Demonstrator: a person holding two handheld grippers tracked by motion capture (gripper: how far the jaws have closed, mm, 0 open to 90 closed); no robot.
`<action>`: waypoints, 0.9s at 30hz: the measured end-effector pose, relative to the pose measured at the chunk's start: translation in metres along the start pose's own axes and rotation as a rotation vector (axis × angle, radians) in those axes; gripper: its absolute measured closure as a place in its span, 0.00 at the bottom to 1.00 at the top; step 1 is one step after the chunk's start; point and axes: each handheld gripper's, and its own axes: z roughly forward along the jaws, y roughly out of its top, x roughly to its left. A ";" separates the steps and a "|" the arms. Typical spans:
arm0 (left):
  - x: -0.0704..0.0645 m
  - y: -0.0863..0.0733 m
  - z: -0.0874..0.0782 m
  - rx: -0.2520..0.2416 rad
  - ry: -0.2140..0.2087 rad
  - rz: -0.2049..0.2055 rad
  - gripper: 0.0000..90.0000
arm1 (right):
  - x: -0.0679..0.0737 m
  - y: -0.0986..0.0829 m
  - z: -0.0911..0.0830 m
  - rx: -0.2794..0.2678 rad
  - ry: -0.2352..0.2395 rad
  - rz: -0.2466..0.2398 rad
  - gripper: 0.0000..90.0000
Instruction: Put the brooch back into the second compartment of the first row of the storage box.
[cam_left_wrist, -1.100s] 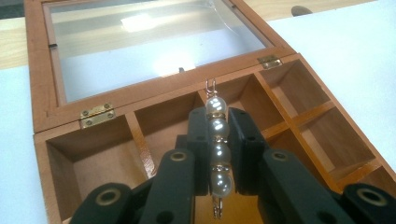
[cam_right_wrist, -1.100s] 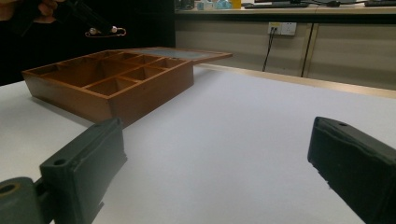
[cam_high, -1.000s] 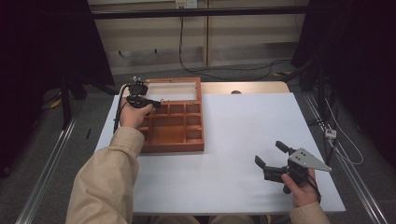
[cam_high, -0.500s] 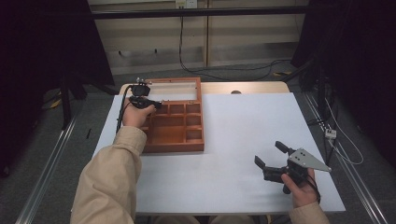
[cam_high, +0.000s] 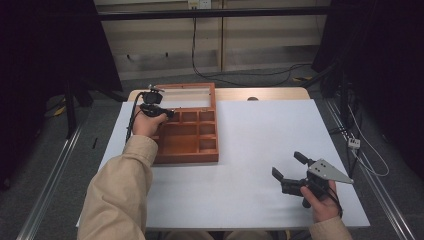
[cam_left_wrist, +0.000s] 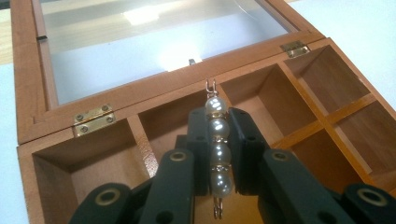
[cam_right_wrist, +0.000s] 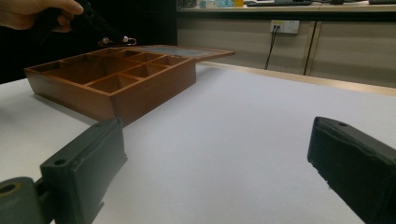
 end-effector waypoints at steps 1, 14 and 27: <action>0.000 0.000 0.001 0.003 0.000 0.004 0.89 | 0.000 0.000 0.000 0.000 0.000 0.000 0.04; -0.001 -0.001 0.010 0.021 -0.005 0.018 0.89 | -0.001 0.000 -0.001 -0.004 -0.005 0.007 0.04; 0.003 -0.002 0.011 0.021 0.004 0.011 0.88 | -0.001 -0.001 -0.001 -0.001 -0.006 0.009 0.04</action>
